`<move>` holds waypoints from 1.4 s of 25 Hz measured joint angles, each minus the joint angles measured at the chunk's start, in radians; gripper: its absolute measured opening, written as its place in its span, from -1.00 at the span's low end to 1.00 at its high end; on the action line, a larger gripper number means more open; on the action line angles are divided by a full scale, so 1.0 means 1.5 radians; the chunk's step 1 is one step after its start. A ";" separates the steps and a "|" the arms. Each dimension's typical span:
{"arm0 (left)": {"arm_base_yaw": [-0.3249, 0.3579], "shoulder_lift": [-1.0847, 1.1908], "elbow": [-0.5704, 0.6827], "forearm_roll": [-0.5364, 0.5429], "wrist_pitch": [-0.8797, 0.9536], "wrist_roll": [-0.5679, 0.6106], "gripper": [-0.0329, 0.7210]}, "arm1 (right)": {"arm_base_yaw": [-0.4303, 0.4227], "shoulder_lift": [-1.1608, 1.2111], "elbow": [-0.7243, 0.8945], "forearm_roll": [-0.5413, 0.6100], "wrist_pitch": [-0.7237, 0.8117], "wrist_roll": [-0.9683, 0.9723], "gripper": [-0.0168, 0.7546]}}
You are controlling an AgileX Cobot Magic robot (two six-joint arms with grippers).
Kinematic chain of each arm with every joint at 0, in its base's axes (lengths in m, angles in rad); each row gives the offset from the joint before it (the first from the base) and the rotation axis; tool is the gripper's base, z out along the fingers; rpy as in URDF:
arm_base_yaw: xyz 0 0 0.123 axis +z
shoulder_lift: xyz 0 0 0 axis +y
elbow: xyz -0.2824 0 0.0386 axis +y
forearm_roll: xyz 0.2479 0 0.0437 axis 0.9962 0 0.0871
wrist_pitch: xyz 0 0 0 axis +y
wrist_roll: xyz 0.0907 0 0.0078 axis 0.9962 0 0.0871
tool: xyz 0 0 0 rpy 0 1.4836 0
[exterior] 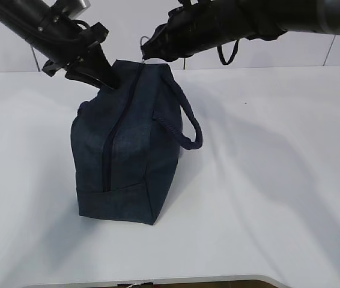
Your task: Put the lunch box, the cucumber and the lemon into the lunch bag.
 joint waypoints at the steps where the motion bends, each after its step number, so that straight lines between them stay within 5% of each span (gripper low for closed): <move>1: 0.000 0.000 0.000 0.000 0.000 0.000 -0.75 | 0.000 0.000 0.000 0.000 0.000 0.000 -0.94; 35: -0.002 -0.004 0.000 0.001 0.014 0.002 -0.76 | 0.000 0.001 0.000 -0.001 -0.013 0.006 -0.94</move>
